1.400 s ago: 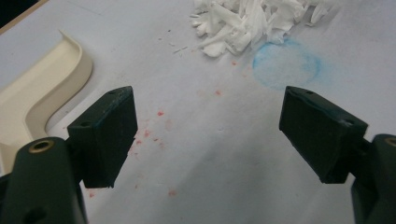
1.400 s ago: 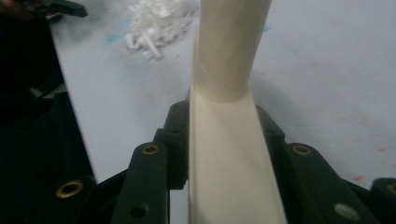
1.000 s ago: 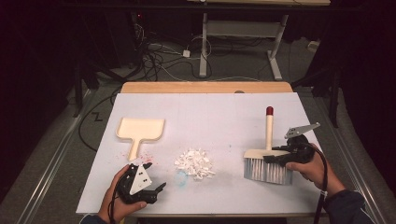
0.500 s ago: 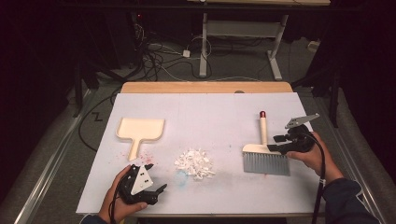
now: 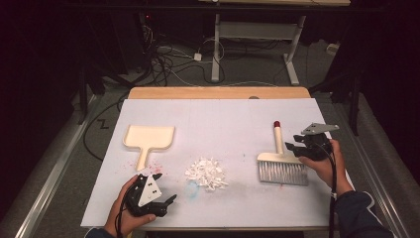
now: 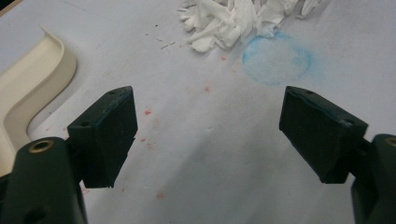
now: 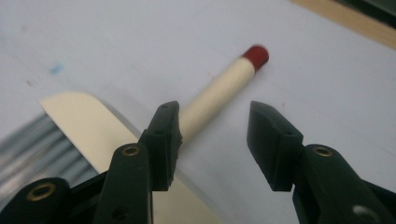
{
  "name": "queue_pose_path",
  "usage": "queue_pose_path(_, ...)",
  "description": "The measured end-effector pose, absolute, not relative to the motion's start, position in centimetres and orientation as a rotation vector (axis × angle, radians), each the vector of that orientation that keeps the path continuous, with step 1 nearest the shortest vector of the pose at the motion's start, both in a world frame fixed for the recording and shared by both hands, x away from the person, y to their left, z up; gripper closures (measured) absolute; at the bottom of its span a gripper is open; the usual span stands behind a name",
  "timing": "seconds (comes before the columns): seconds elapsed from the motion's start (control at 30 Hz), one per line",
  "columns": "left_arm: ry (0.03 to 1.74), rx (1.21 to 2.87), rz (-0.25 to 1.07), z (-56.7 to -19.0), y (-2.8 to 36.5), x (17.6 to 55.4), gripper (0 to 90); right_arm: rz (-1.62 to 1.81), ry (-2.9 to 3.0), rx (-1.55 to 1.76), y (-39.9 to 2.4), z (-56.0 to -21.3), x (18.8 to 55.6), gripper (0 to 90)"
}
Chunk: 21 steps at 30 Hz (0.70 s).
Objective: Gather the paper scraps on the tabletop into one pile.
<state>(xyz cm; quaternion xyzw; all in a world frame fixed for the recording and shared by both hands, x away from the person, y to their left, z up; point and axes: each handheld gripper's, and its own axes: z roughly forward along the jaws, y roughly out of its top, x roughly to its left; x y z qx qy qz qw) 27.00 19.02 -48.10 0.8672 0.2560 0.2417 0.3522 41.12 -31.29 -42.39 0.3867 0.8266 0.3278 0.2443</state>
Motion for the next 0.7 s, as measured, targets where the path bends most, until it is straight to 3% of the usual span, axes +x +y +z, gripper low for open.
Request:
queue_pose_path(0.17,0.667,2.233,0.636,-48.0,19.2,26.9,18.5,1.039,2.141,0.998,-31.2,-40.8,38.6,37.0)
queue_pose_path(0.37,0.689,2.221,0.633,-47.9,19.3,27.2,18.5,1.114,2.050,0.893,-31.1,-40.1,34.2,26.5)
queue_pose_path(0.7,0.694,2.223,0.647,-47.9,19.0,27.5,17.3,1.113,1.988,0.853,-31.1,-42.5,28.9,20.8)
